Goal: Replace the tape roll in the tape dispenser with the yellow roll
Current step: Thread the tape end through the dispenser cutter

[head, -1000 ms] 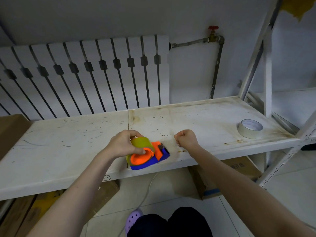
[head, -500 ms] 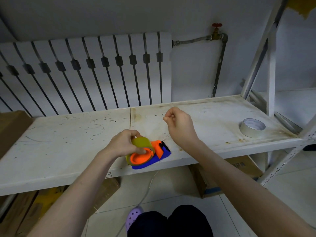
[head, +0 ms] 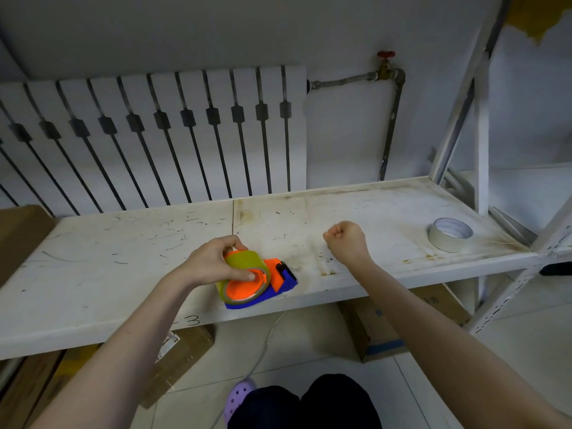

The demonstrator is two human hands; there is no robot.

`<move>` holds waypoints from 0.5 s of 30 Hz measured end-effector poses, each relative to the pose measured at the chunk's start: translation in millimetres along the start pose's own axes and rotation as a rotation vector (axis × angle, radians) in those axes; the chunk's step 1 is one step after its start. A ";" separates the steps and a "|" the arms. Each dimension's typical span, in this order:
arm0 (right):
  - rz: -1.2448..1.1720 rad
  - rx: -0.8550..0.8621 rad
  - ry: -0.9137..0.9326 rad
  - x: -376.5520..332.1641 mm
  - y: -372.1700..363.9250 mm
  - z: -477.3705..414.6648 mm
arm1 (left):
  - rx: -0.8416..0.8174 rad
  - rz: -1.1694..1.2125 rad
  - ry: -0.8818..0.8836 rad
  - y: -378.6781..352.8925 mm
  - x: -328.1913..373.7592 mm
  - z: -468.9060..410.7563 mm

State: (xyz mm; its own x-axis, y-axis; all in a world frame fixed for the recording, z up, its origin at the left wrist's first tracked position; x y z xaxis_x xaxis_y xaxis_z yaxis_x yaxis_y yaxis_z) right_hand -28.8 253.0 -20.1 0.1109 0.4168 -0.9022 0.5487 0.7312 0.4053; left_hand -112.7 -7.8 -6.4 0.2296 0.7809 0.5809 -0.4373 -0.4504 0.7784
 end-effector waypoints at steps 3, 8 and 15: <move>-0.018 -0.011 -0.119 31.5 -12.9 2.5 | -0.031 -0.001 0.004 -3.5 -3.0 -0.7; -0.092 -0.065 -0.154 44.0 -27.3 5.9 | 0.016 -0.094 0.031 3.4 -11.7 -9.4; -0.161 -0.048 -0.192 57.3 -31.0 6.5 | 0.066 -0.201 0.023 5.8 -6.2 -16.6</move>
State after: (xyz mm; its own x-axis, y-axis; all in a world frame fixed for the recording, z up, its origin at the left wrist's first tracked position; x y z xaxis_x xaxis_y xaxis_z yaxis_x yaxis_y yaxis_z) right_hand -34.1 250.7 -85.3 0.1832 0.1861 -0.9653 0.5324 0.8067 0.2566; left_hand -131.1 -8.1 -9.4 0.2863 0.8673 0.4073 -0.3263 -0.3114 0.8925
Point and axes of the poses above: each hand's wrist, its own z-axis away from the middle knuckle, its own y-axis out of the back of the hand, x = y × z, the point moved 7 cm from there along -z, towards the middle knuckle, and after that the axes turned 9 degrees about y, right-handed, at the moved point
